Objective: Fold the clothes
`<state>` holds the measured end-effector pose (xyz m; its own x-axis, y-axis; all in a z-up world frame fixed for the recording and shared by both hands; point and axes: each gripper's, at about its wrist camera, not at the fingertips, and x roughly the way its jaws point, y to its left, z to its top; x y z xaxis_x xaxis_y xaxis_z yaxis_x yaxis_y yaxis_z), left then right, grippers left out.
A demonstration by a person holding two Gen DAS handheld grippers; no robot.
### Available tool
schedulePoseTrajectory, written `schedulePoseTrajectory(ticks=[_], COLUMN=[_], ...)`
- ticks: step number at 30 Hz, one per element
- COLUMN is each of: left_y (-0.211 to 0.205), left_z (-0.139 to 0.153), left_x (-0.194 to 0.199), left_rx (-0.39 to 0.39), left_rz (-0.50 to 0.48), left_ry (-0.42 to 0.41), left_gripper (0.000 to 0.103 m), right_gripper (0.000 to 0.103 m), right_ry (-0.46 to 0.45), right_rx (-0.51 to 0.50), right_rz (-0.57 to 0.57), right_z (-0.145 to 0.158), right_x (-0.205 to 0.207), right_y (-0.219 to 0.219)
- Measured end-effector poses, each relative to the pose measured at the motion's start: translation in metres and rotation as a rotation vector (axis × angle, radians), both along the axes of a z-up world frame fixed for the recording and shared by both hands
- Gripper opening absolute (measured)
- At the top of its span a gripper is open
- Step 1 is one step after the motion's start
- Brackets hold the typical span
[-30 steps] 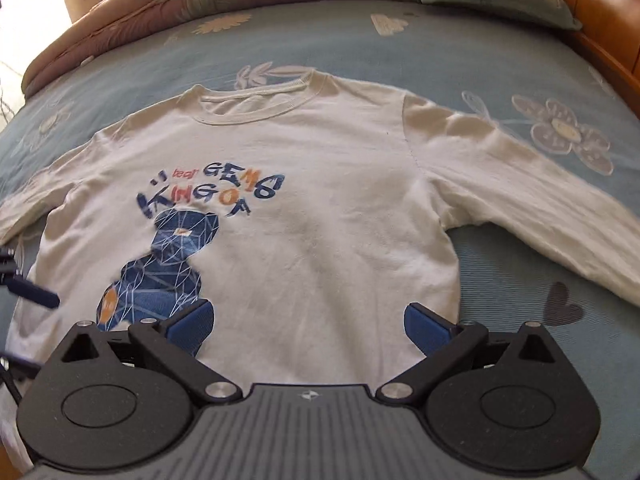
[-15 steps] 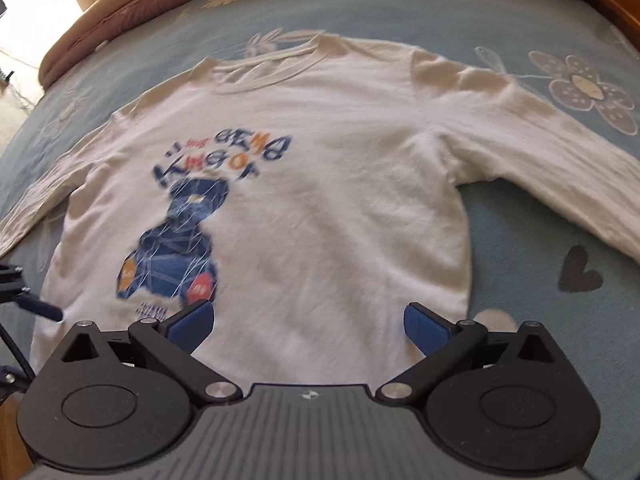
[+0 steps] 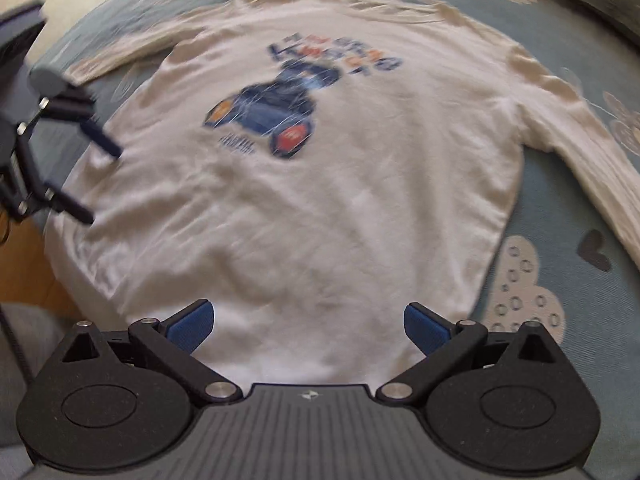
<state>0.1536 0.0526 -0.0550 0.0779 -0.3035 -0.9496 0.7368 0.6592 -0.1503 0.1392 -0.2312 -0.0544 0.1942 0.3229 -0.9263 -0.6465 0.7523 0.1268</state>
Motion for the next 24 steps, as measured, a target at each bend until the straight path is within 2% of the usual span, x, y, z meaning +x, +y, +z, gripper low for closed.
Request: schedulePoseTrajectory(ticks=[4, 8, 13, 17, 19, 22, 24], left_y=[0.007, 0.009, -0.006, -0.001, 0.008, 0.015, 0.020], left_z=[-0.006, 0.003, 0.003, -0.015, -0.014, 0.000, 0.014], left_x=[-0.020, -0.015, 0.015, 0.035, 0.028, 0.028, 0.041], left_rx=[0.054, 0.077, 0.016, -0.016, -0.048, -0.059, -0.096], left_rz=[-0.049, -0.009, 0.122, 0.325, 0.400, 0.475, 0.512], left_ry=[-0.023, -0.008, -0.100, -0.062, -0.050, -0.013, -0.092], left_gripper=[0.080, 0.079, 0.079, 0.079, 0.080, 0.079, 0.079], right_gripper=[0.103, 0.103, 0.103, 0.103, 0.103, 0.103, 0.103], right_ry=[-0.049, -0.059, -0.124, -0.192, -0.179, -0.100, -0.120], right_rx=[-0.041, -0.119, -0.052, -0.014, 0.002, -0.031, -0.034], right_rz=[0.135, 0.199, 0.140, 0.127, 0.112, 0.099, 0.114], right_z=[-0.013, -0.008, 0.004, 0.004, 0.002, -0.013, -0.018], right_x=[-0.027, -0.030, -0.010, 0.010, 0.018, 0.025, 0.019], right_y=[-0.015, -0.019, -0.004, 0.019, 0.026, 0.026, 0.024])
